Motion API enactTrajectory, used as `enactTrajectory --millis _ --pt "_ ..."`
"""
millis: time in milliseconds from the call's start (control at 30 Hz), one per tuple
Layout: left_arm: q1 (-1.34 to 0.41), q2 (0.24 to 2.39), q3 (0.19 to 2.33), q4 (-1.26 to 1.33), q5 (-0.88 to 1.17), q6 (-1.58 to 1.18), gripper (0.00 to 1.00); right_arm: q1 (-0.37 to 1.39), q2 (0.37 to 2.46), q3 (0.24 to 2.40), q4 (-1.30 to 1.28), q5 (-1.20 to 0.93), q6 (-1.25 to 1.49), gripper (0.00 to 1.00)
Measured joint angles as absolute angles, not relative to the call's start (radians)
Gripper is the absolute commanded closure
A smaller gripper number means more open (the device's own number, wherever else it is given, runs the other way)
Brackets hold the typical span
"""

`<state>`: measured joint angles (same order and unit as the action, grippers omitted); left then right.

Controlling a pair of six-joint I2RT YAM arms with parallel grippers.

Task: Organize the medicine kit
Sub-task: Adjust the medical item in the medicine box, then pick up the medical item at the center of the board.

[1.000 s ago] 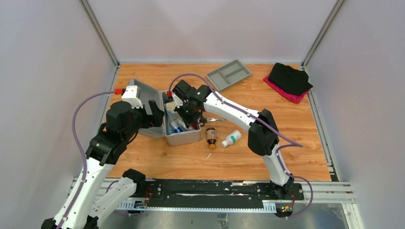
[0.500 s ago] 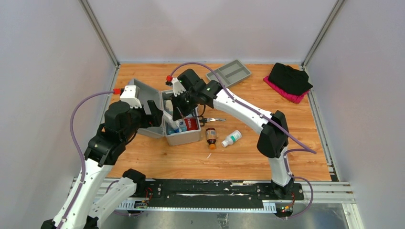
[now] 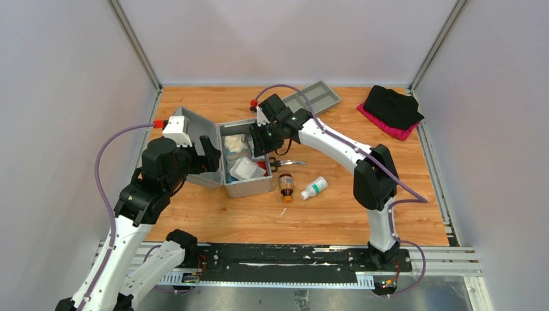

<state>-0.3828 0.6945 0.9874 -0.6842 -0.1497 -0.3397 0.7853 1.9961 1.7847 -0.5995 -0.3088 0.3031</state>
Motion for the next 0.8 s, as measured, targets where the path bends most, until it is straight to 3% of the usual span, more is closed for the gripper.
enactTrajectory --millis 400,567,800 --pt "-0.383 0.696 0.978 -0.682 -0.135 -0.340 0.05 0.784 1.743 1.718 -0.539 -0.131 0.244 0.55" --pt "-0.383 0.709 0.941 -0.661 -0.110 -0.345 0.04 0.704 1.552 1.505 -0.534 0.011 0.268 0.34" --pt "-0.383 0.737 0.915 -0.630 -0.078 -0.351 0.01 0.374 1.297 1.173 -0.543 0.183 0.379 0.07"
